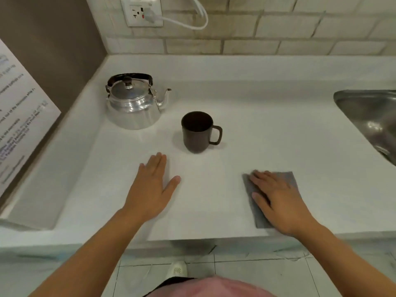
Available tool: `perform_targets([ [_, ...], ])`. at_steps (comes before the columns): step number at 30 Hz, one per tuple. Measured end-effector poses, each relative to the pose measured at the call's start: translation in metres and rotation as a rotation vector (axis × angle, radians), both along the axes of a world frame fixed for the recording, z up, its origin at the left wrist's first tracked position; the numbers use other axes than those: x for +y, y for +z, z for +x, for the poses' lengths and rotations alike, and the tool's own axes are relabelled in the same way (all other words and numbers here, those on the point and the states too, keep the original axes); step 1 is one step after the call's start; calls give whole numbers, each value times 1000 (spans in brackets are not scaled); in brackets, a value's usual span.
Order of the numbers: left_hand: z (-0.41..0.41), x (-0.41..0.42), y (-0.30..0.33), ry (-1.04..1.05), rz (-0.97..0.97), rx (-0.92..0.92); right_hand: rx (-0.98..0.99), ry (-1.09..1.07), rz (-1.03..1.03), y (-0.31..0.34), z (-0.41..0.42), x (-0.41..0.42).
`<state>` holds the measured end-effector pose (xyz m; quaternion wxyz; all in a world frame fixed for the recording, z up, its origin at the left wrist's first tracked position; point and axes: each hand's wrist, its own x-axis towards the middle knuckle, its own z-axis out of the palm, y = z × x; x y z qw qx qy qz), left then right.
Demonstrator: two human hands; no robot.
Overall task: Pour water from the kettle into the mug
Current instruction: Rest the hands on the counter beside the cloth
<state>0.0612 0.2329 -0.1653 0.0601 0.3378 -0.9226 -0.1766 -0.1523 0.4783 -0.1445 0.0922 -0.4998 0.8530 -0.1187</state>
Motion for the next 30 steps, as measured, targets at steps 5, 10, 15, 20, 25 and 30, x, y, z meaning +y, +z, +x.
perform_targets([
  [5, 2, 11, -10, -7, -102, -64, 48, 41, 127, -21, -5, 1],
  [10, 1, 11, -12, -1, -115, -67, 116, 28, 158, -21, -57, -71],
  [15, 2, 11, -15, 4, -134, -47, 66, 5, 183, -17, -64, -143],
  [20, 2, 10, -16, 11, -135, -45, 85, 299, 67, -32, -14, -72],
  [25, 1, 11, -15, 19, -128, -42, 88, 25, 119, -20, -69, -45],
  [30, 2, 11, -10, 12, -74, -15, 85, 11, 136, -24, 8, -29],
])
